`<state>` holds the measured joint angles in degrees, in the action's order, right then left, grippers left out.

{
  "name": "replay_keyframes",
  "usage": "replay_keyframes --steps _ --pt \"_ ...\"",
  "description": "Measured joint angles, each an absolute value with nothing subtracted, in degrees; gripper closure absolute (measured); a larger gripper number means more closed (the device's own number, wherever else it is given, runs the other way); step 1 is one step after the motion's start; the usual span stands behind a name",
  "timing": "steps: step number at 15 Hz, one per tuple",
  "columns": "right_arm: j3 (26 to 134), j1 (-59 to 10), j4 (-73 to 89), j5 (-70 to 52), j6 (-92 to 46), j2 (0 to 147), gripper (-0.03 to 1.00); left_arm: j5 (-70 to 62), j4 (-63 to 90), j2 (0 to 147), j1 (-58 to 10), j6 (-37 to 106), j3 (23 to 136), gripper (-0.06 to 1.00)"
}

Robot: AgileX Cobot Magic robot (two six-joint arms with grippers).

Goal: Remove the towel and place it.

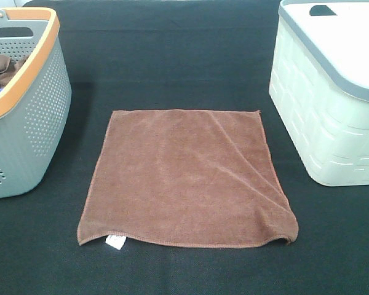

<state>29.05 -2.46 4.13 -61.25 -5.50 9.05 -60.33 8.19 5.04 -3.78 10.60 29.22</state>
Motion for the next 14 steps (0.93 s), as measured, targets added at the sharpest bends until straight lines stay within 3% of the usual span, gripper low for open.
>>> replay_keyframes --steps 4,14 --pt "29.05 -0.86 4.13 -61.31 -5.5 0.11 0.2 -60.33 8.19 2.18 -3.61 10.6 29.22 0.14" --pt "28.88 -0.86 4.18 -61.25 -5.5 -0.4 0.2 -60.33 8.14 -0.29 -3.61 10.6 29.16 0.14"
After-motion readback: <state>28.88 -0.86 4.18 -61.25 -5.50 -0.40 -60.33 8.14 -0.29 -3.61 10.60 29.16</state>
